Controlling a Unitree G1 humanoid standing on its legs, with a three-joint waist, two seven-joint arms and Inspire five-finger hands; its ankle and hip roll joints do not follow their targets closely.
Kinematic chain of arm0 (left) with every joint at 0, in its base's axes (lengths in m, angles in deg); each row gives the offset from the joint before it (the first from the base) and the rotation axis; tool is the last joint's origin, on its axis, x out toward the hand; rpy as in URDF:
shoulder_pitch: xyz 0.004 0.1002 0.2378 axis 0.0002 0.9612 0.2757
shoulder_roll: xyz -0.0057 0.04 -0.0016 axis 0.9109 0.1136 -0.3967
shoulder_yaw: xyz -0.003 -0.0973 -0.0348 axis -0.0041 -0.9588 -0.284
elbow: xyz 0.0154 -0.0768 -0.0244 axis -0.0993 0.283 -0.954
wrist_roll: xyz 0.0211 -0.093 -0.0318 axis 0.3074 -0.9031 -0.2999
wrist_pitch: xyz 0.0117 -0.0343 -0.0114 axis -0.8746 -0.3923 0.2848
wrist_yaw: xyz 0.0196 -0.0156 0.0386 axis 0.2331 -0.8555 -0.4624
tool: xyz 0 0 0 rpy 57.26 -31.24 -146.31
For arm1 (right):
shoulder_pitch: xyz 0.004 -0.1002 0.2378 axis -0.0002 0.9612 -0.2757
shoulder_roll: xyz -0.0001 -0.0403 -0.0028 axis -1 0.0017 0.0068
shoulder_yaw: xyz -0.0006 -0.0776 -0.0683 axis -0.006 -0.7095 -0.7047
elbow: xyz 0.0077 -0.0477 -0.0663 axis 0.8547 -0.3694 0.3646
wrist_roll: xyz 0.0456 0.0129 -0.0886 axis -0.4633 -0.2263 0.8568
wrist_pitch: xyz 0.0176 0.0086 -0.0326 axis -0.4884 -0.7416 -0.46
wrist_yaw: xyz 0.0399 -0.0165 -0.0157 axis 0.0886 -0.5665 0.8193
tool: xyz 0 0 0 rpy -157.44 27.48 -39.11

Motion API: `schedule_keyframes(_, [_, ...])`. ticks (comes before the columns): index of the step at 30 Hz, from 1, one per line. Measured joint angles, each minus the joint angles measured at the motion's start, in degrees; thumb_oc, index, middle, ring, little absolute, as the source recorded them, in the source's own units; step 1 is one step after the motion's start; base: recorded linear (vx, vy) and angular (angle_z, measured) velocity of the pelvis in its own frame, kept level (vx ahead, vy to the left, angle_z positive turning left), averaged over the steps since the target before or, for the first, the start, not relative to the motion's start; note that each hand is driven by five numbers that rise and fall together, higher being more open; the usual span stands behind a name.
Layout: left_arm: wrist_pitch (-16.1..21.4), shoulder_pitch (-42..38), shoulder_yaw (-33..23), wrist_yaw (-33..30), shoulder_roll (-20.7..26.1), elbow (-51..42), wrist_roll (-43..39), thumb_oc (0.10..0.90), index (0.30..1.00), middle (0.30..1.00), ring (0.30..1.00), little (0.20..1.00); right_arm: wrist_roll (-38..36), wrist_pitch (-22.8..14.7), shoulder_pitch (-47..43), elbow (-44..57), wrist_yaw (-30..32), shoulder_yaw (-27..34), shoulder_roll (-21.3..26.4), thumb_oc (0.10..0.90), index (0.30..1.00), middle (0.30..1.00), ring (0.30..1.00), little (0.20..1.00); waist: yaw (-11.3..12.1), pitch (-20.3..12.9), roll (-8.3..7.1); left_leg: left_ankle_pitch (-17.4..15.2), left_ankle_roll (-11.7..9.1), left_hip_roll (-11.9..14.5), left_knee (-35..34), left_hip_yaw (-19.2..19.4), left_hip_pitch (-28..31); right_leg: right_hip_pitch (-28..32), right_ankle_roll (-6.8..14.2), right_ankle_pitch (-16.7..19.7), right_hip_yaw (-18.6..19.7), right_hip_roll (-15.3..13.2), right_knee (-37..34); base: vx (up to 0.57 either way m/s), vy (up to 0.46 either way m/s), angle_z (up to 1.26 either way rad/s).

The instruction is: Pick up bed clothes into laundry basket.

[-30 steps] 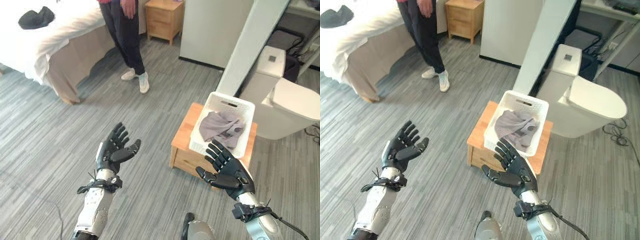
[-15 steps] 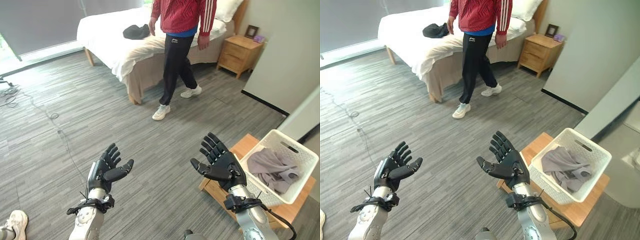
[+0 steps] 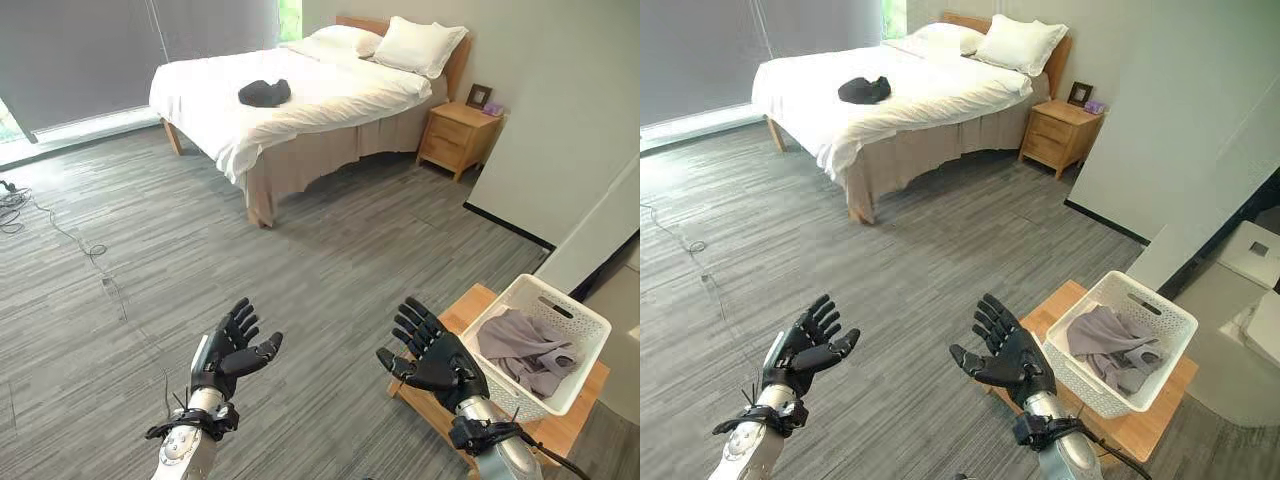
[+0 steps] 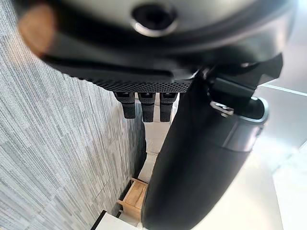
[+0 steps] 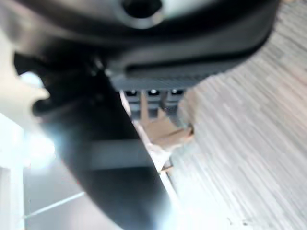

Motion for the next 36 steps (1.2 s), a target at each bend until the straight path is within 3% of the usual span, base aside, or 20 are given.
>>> schedule_keyframes(5, [-0.4,-0.5,-0.6,-1.7,1.8,-0.2,6.4,0.800,0.900,0.900,0.900,0.900,5.0,-1.4,-3.2,-7.6,8.3,1.1,0.1,0.800,0.900,0.900,0.900,0.900,1.8,0.4,0.29,0.9,-0.3,0.6,-0.4,0.6,-1.8,-0.7,0.1,2.4,-0.2,-0.2,-3.7,0.02,-0.064,-0.03])
schedule_keyframes(10, [-1.0,-0.6,-2.4,-2.4,0.7,-0.3,6.3,0.800,0.900,0.900,0.900,0.900,6.8,-1.2,-2.2,-8.5,8.6,4.3,3.7,0.800,0.900,0.900,0.900,0.900,3.1,2.6,2.15,1.1,-0.5,1.0,-0.9,0.1,-0.9,0.4,0.0,2.6,-1.1,0.3,-4.1,0.03,-0.031,0.07])
schedule_keyframes(15, [-1.9,-1.0,-2.5,-1.4,1.4,-2.6,6.2,0.800,0.900,0.900,0.900,0.900,7.5,-1.2,-2.4,-8.5,8.8,9.1,2.3,0.800,0.900,0.900,0.900,0.900,2.5,3.8,1.35,2.1,-0.6,0.8,-2.3,-0.6,-0.4,0.5,0.0,2.6,-1.6,0.3,-4.1,0.01,0.001,0.05])
schedule_keyframes(23, [-1.9,-1.4,-2.8,-1.5,1.6,-2.6,6.3,0.800,0.900,0.900,0.900,0.900,7.4,-1.2,-5.7,-8.6,9.0,6.9,2.0,0.800,0.900,0.900,0.900,0.900,2.1,6.5,0.12,1.9,0.0,0.1,-1.9,-0.5,-0.9,-0.6,0.1,2.5,-1.4,-0.2,-2.5,0.02,0.112,-0.02])
schedule_keyframes(24, [-1.9,-2.6,-2.7,-2.0,1.7,-2.4,6.3,0.800,0.900,0.900,0.900,0.900,7.3,-1.2,-7.9,-8.6,9.1,6.0,1.9,0.800,0.900,0.900,0.900,0.900,2.6,8.1,0.21,0.9,1.2,-0.3,-0.5,-0.4,-1.9,-2.4,0.9,1.9,-1.5,-0.5,1.1,0.02,0.128,-0.02])
schedule_keyframes(27, [-1.9,-5.0,-2.5,-2.6,1.4,-1.9,6.3,0.800,0.900,0.900,0.900,0.900,7.2,-1.2,-10.2,-8.7,9.2,5.5,1.8,0.800,0.900,0.900,0.900,0.900,3.1,9.9,0.64,0.1,2.2,-0.5,1.9,-0.7,-3.2,-6.2,1.6,1.0,-1.5,-1.2,8.3,0.12,0.176,0.07])
schedule_keyframes(28, [-2.0,-7.4,-2.4,-2.8,1.0,-1.0,6.3,0.800,0.900,0.900,0.900,0.900,7.1,-1.3,-11.2,-8.5,9.5,4.9,1.9,0.800,0.900,0.900,0.900,0.900,3.2,12.4,0.96,-2.3,3.5,-1.4,6.2,-2.0,-3.5,-10.1,2.3,0.2,-1.5,-1.9,20.3,0.16,0.164,0.27])
schedule_keyframes(30, [-2.0,-7.5,-2.1,-3.7,1.2,-1.6,6.3,0.800,0.900,0.900,0.900,0.900,7.1,-1.3,-10.8,-8.7,9.8,3.3,1.9,0.800,0.900,0.900,0.900,0.900,3.2,13.1,0.55,-4.7,5.4,-2.8,8.4,-3.0,-2.8,-14.6,1.6,2.4,-1.0,-3.0,31.9,0.22,0.096,0.25])
schedule_keyframes(31, [-1.9,-7.5,-2.0,-3.8,1.5,-1.8,6.3,0.800,0.900,0.900,0.900,0.900,7.1,-1.3,-10.6,-8.7,9.8,2.0,1.9,0.800,0.900,0.900,0.900,0.900,3.0,13.7,0.72,-4.8,5.9,-3.3,9.7,-3.8,-2.5,-18.6,1.2,5.4,-0.4,-3.3,39.3,0.50,-0.028,0.32])
schedule_keyframes(32, [-1.5,-7.6,-1.8,-4.1,1.8,-2.1,6.3,0.800,0.900,0.900,0.900,0.900,7.1,-1.3,-10.0,-8.7,9.7,0.1,1.7,0.800,0.900,0.900,0.900,0.900,3.0,12.6,1.68,-5.7,7.0,-2.6,11.4,-5.0,-5.7,-22.8,3.4,0.2,1.5,-0.2,36.1,0.70,-0.057,0.51])
schedule_keyframes(34, [-1.4,-9.1,-1.8,-4.7,2.3,-2.3,6.2,0.800,0.900,0.900,0.900,0.900,7.1,-1.3,-10.1,-8.3,9.4,-0.7,1.7,0.800,0.900,0.900,0.900,0.900,2.6,13.5,1.26,-5.7,7.7,-3.1,12.3,-7.6,-7.4,-23.8,3.5,-2.6,1.7,1.9,26.9,0.63,-0.090,0.57])
schedule_keyframes(36, [-1.3,-11.6,-1.6,-5.0,2.3,-0.5,6.1,0.800,0.900,0.900,0.900,0.900,6.8,-1.3,-10.1,-8.4,9.6,-0.7,1.7,0.800,0.900,0.900,0.900,0.900,1.5,13.8,1.44,-6.2,6.8,-3.2,14.8,-10.6,-10.2,-22.6,4.2,-4.3,2.2,3.2,13.6,0.46,-0.088,0.90])
